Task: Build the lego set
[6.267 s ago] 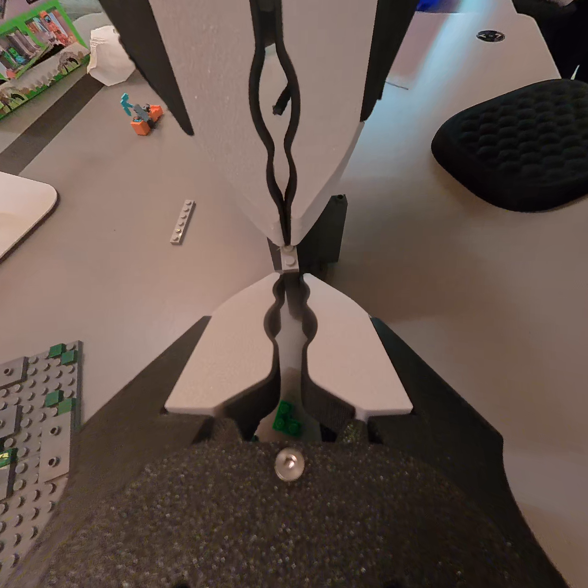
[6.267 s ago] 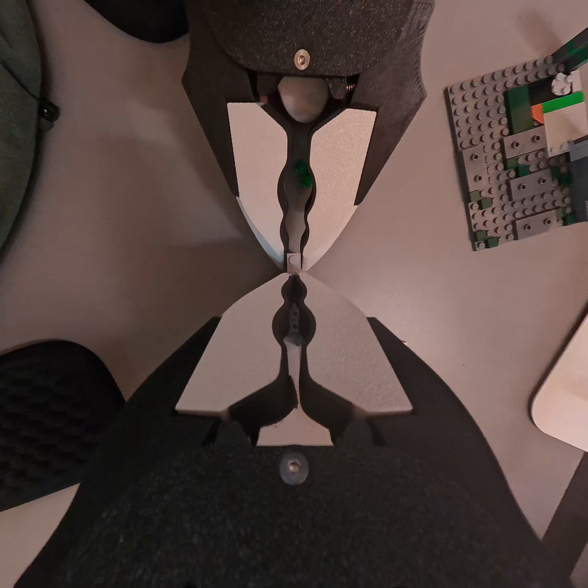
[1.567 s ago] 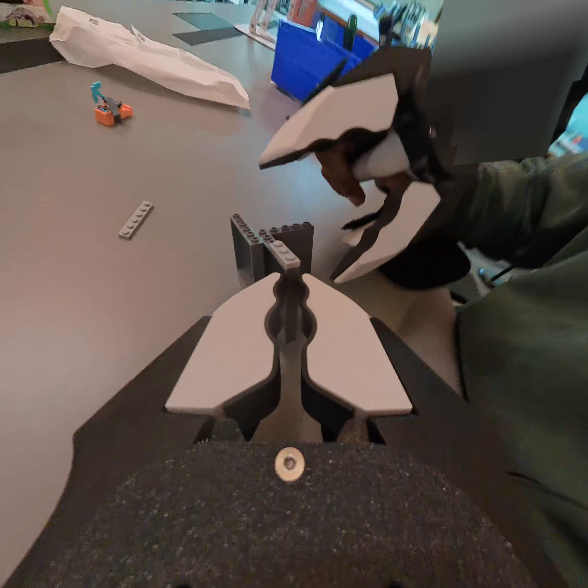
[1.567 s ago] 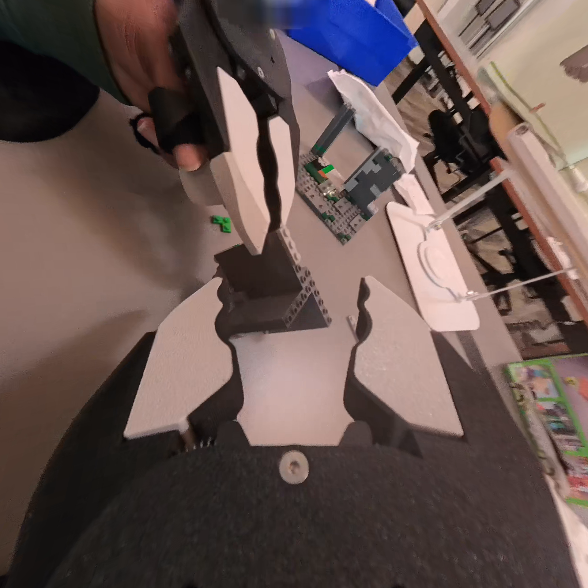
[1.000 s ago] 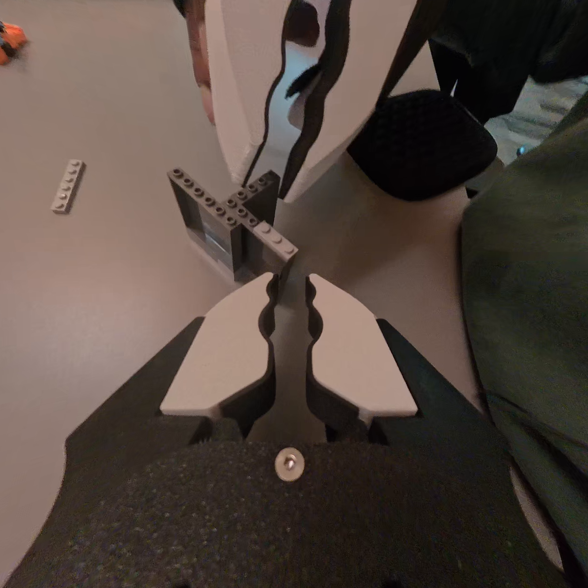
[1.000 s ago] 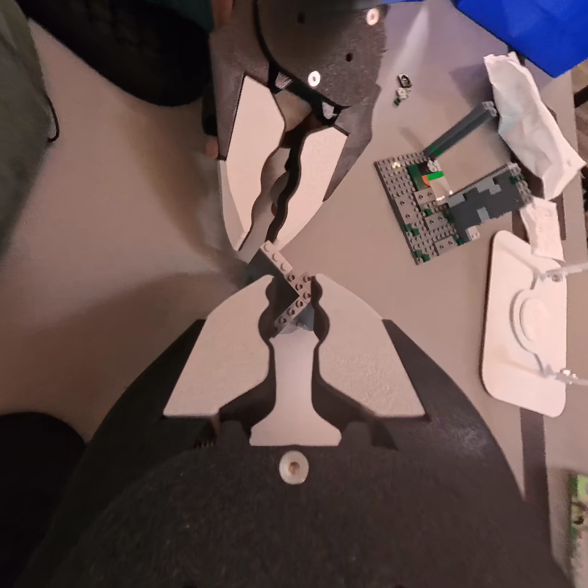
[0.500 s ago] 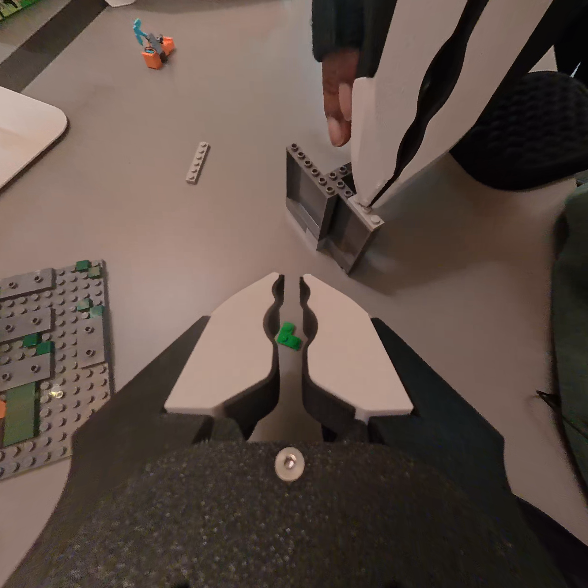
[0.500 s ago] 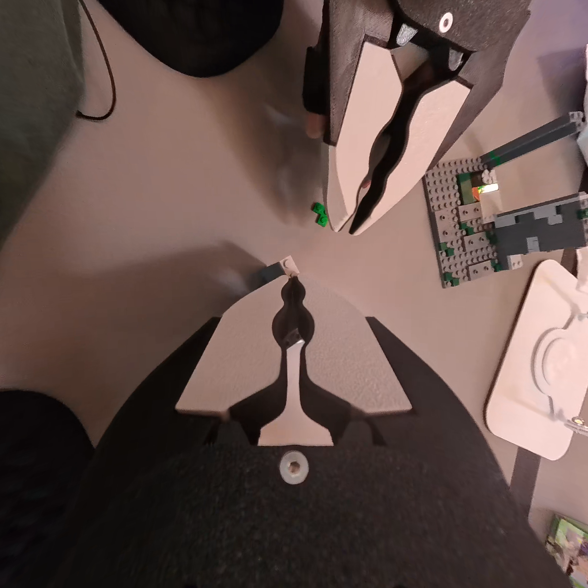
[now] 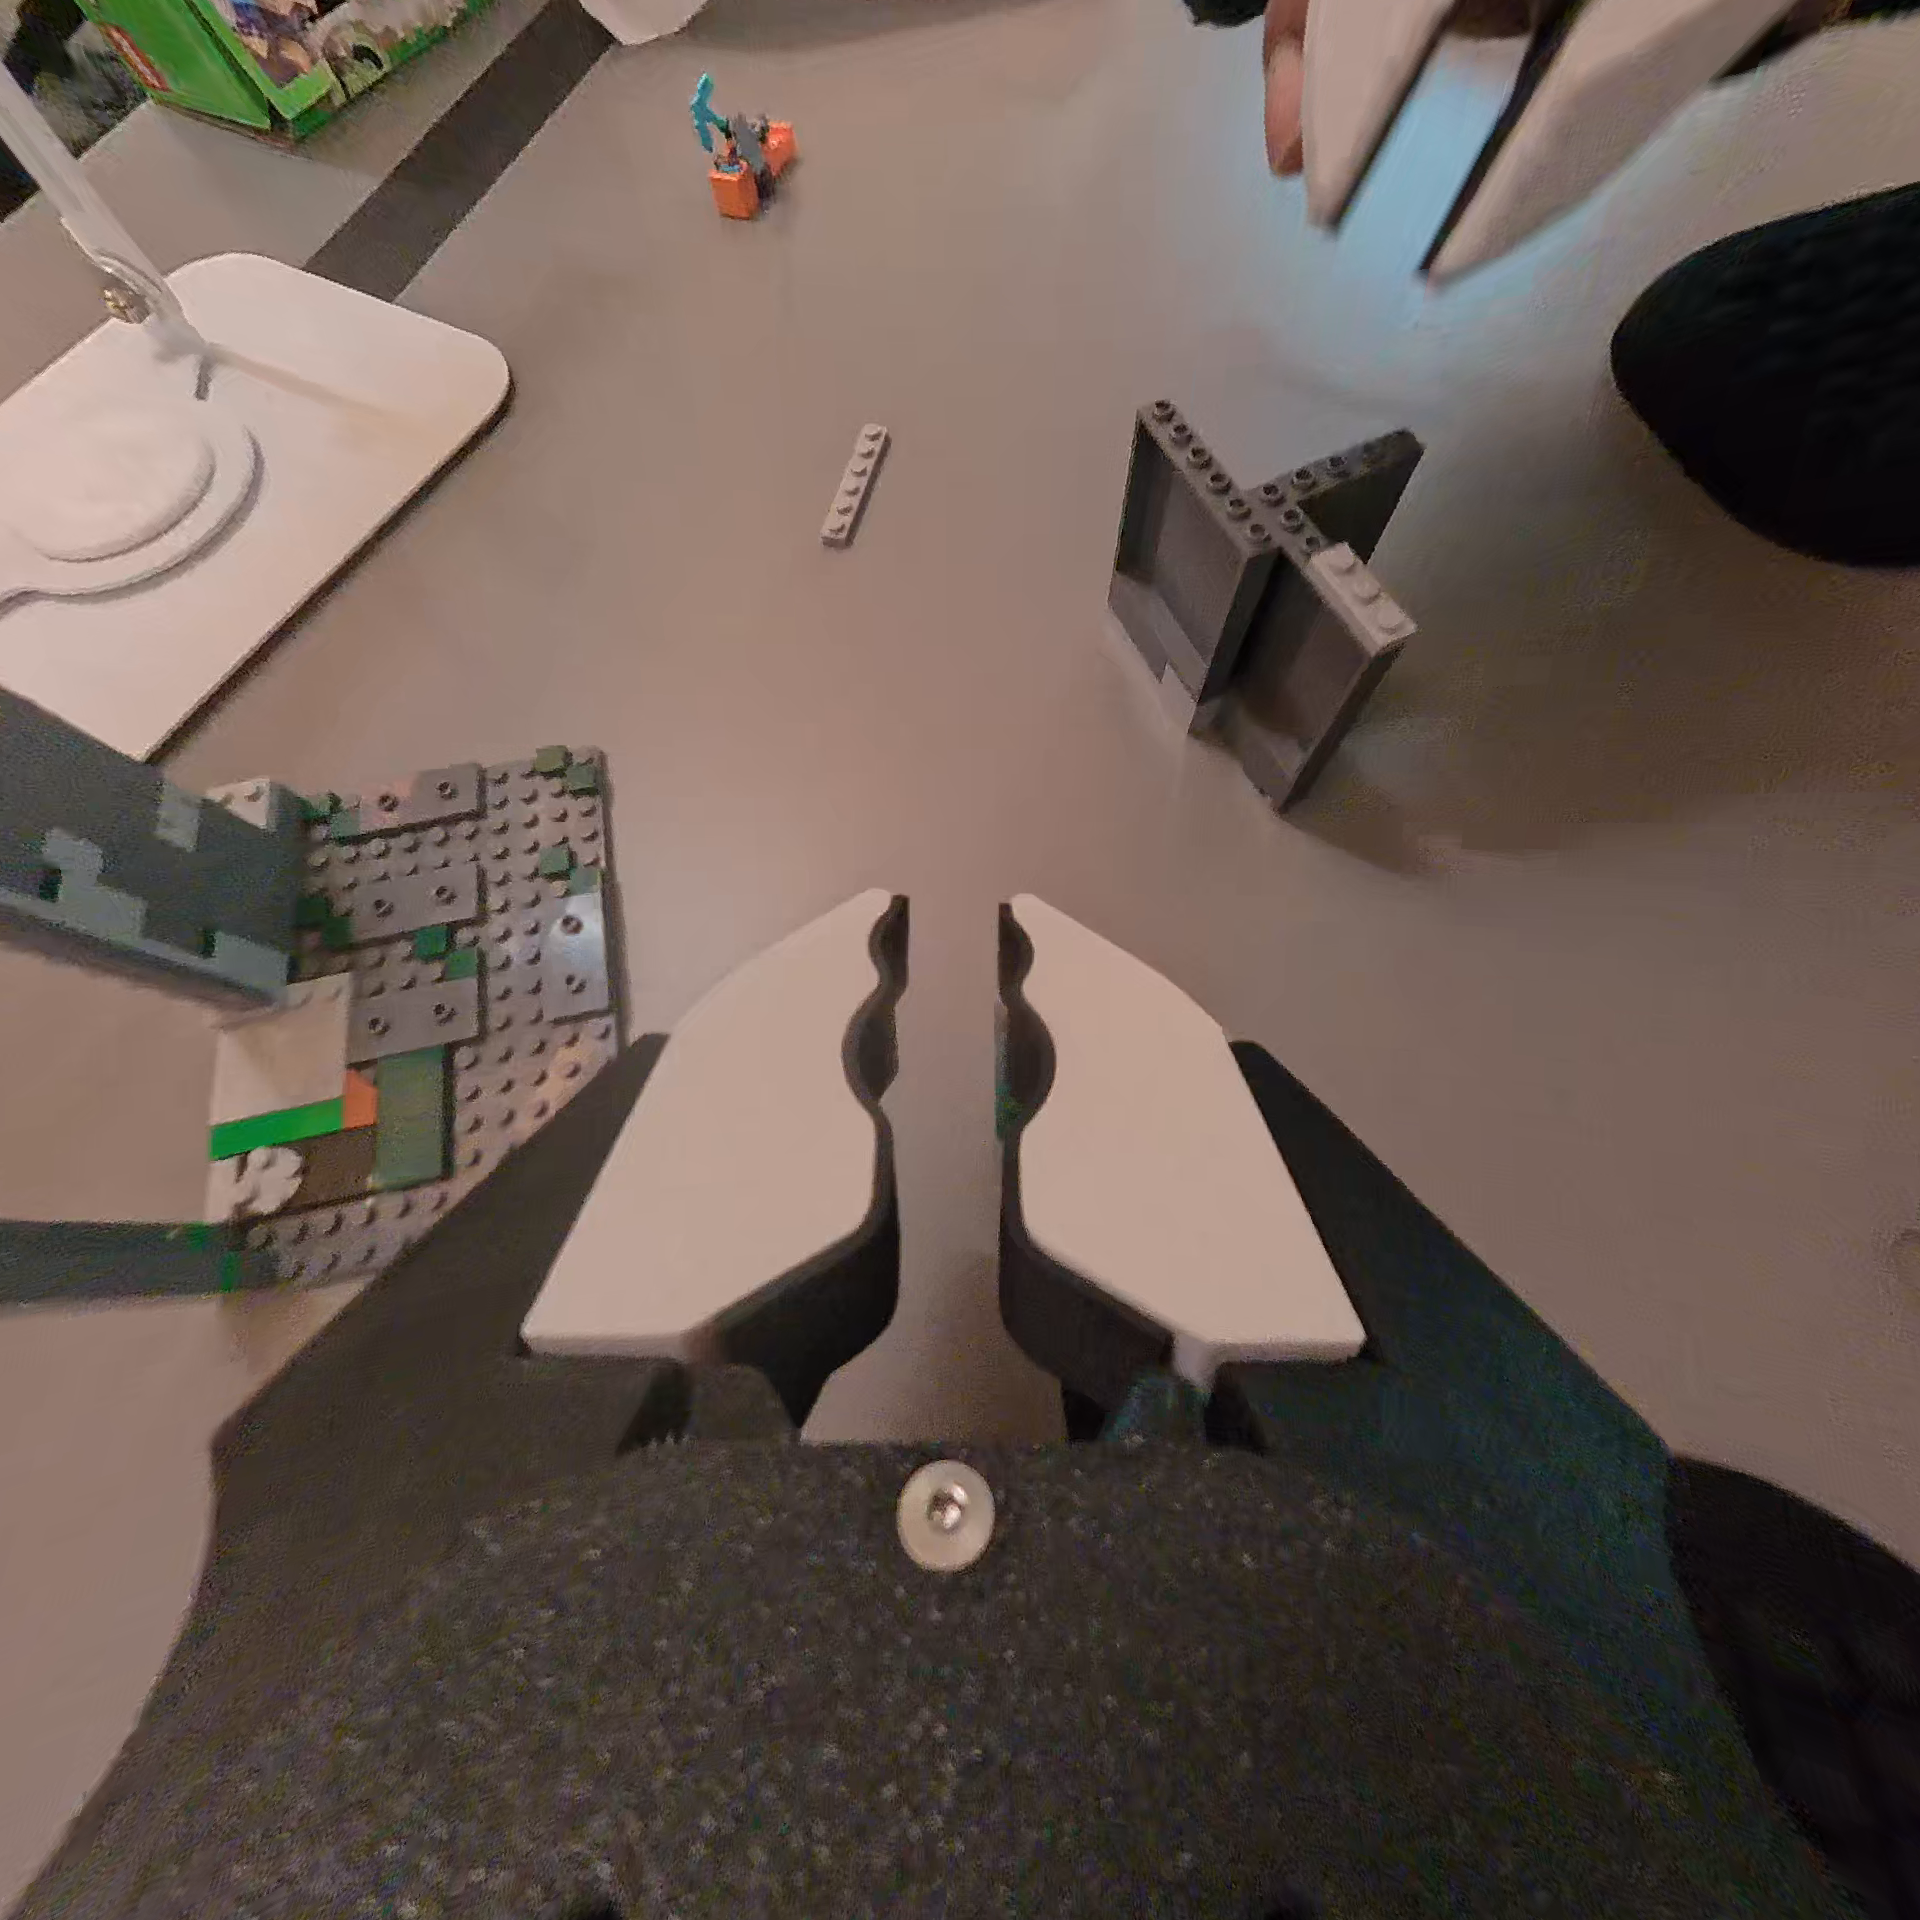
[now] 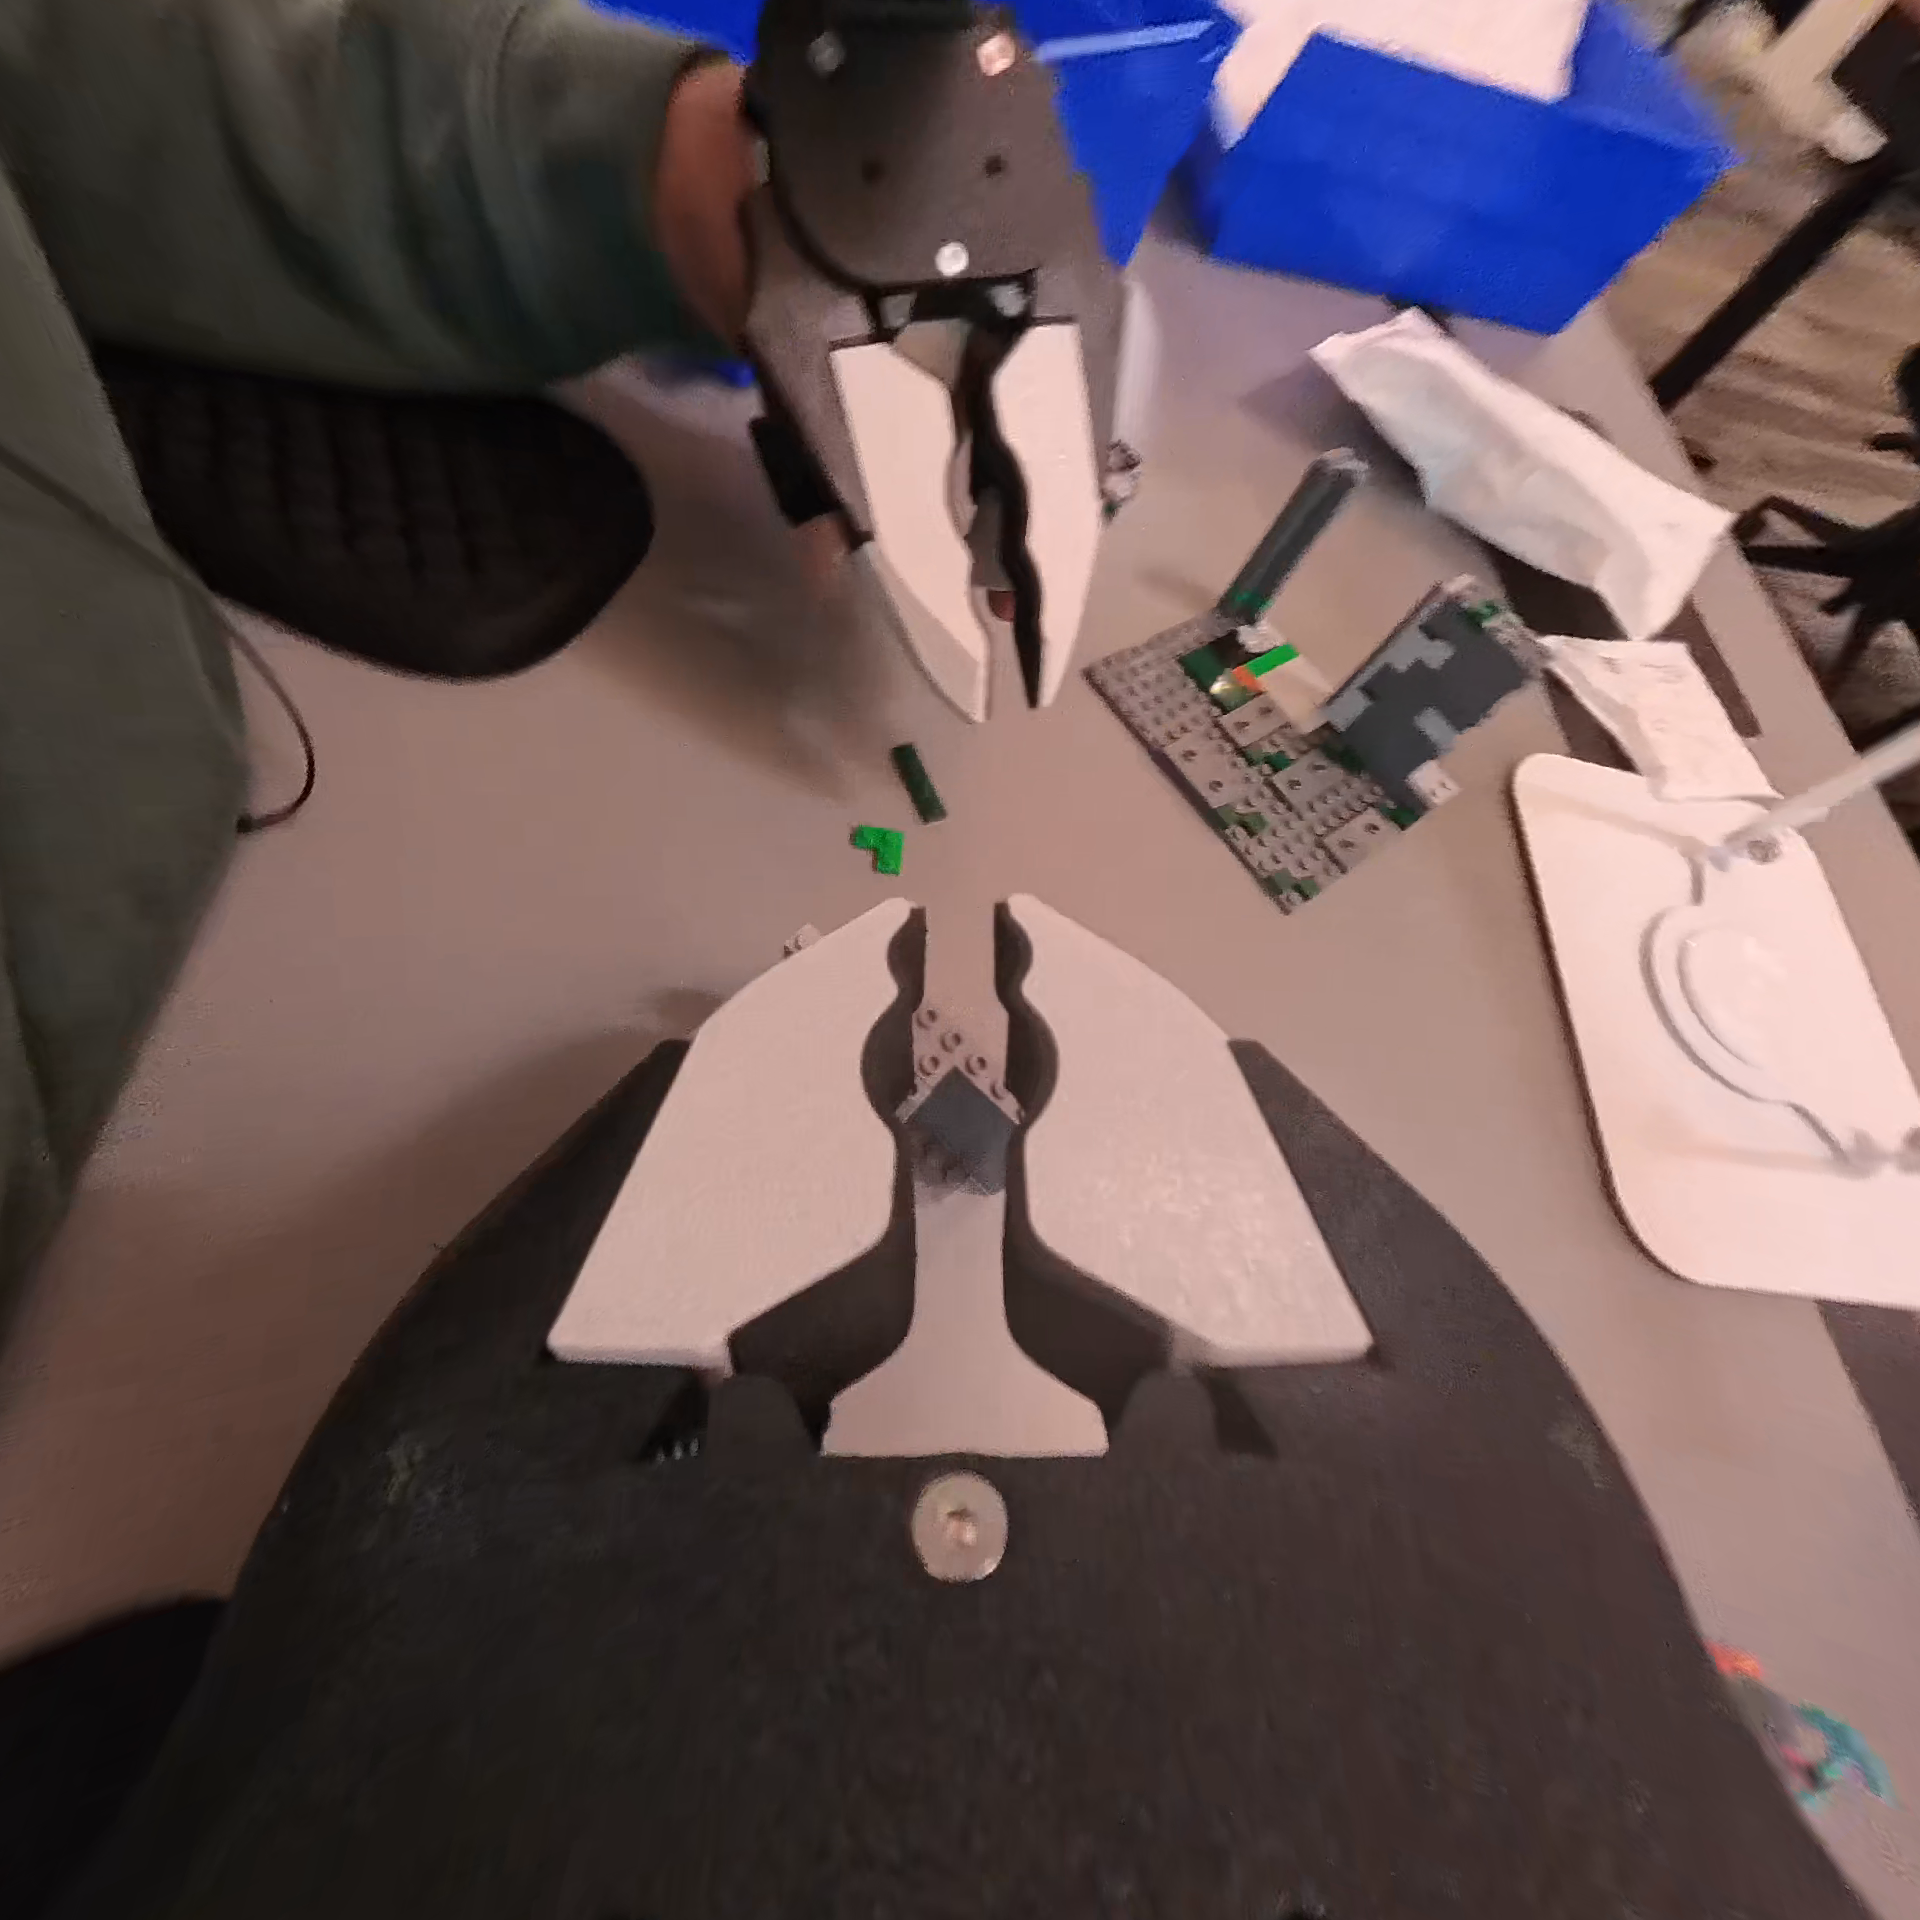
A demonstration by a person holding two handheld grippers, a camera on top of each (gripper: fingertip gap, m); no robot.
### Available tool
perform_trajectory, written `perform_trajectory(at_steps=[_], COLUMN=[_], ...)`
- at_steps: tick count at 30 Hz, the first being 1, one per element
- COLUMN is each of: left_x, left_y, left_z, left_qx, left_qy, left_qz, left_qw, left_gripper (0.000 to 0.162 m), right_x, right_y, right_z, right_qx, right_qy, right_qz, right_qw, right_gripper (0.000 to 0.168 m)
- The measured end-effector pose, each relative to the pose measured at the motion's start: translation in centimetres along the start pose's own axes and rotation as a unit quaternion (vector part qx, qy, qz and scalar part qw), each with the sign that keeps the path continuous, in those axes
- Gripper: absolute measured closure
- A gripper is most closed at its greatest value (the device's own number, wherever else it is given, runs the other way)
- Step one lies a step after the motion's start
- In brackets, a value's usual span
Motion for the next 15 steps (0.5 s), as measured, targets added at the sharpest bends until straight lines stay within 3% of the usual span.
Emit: perform_trajectory(at_steps=[6, 15], left_x=[-0.4, -1.6], left_y=[2.1, 3.9], left_z=[1.5, -1.8], left_qx=[0.042, 0.126], left_qy=[0.027, 0.068], left_qz=[-0.005, 0.013], left_qw=[0.999, 0.99], left_gripper=[0.135, 0.139], right_x=[-0.6, -1.2], right_y=[2.7, 5.5], right_z=[2.3, 4.3], right_qx=[-0.078, -0.141], right_qy=[0.043, 0.074], right_qz=[-0.087, -0.138], right_qw=[0.992, 0.978], right_gripper=[0.154, 0.155])
Point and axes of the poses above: each gripper's, where its closed fingertips meet, z back along the fingers, y out of its underside, x = y × z across the jaws, the point moved 6 cm from there along z, back along the fingers, and after that the axes turned 11 degrees about -z, right-handed, at the moved point
